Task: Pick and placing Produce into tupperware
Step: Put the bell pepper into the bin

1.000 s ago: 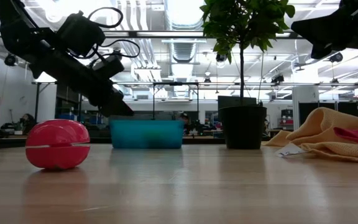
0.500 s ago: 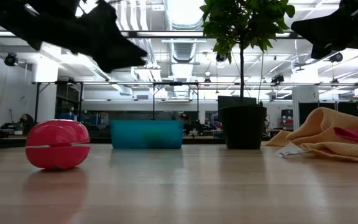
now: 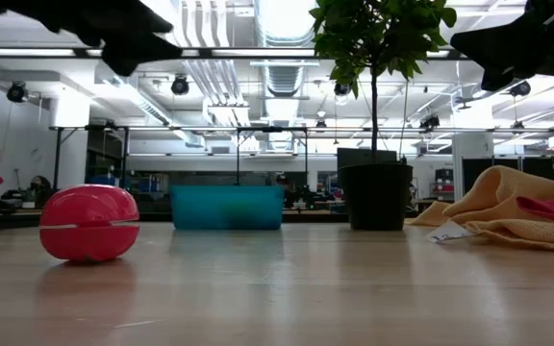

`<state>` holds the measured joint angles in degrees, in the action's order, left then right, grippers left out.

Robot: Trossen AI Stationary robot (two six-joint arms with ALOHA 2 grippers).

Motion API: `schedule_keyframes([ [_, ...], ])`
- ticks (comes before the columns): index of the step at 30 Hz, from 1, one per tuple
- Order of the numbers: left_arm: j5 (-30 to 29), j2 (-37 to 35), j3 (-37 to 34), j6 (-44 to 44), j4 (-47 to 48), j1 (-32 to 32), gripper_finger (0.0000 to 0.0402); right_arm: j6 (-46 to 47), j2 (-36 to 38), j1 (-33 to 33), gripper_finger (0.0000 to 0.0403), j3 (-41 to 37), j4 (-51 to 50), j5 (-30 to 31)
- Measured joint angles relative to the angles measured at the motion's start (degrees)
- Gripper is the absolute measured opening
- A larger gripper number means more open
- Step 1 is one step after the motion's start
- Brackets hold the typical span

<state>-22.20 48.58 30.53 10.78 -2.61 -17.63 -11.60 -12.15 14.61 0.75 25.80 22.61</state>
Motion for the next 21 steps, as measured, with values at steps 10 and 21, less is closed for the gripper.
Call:
schedule_keyframes([
  [10, -14.0, 4.1, 14.5, 24.1, 34.9, -12.8, 0.0231, 0.0, 0.0, 0.0, 0.0009, 0.0, 0.0, 0.0],
  [21, -3.1, 10.1, 23.8, 48.5, 65.0, -16.2, 0.0231, -0.2, 0.0, 0.0, 0.0009, 0.0, 0.1, 0.0],
])
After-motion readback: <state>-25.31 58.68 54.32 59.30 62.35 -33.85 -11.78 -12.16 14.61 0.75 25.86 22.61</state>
